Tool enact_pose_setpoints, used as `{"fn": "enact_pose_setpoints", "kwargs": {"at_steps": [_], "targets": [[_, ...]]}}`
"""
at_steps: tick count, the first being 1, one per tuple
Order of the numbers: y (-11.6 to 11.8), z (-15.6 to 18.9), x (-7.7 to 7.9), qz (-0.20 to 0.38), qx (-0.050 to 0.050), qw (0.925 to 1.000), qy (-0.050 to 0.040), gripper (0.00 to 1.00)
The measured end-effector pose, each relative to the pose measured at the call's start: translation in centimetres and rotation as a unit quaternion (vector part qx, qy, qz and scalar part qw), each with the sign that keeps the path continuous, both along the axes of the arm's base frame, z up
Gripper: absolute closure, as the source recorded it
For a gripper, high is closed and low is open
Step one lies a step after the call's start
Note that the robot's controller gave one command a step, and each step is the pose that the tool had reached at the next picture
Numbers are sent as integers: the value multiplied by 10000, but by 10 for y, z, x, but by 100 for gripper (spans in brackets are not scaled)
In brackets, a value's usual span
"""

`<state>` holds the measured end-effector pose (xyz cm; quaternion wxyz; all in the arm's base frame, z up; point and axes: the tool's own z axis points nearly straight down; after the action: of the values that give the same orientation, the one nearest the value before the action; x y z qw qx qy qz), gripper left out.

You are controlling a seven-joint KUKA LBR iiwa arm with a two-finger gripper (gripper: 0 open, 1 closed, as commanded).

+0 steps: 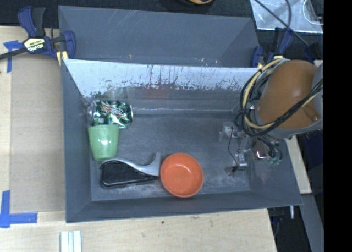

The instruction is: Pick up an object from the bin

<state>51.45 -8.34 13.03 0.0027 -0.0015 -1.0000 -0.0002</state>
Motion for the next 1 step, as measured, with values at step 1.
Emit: {"fn": "enact_pose_setpoints", "kwargs": {"at_steps": [1], "targets": [[0, 5, 2, 16, -6, 10000, -42, 0]]}}
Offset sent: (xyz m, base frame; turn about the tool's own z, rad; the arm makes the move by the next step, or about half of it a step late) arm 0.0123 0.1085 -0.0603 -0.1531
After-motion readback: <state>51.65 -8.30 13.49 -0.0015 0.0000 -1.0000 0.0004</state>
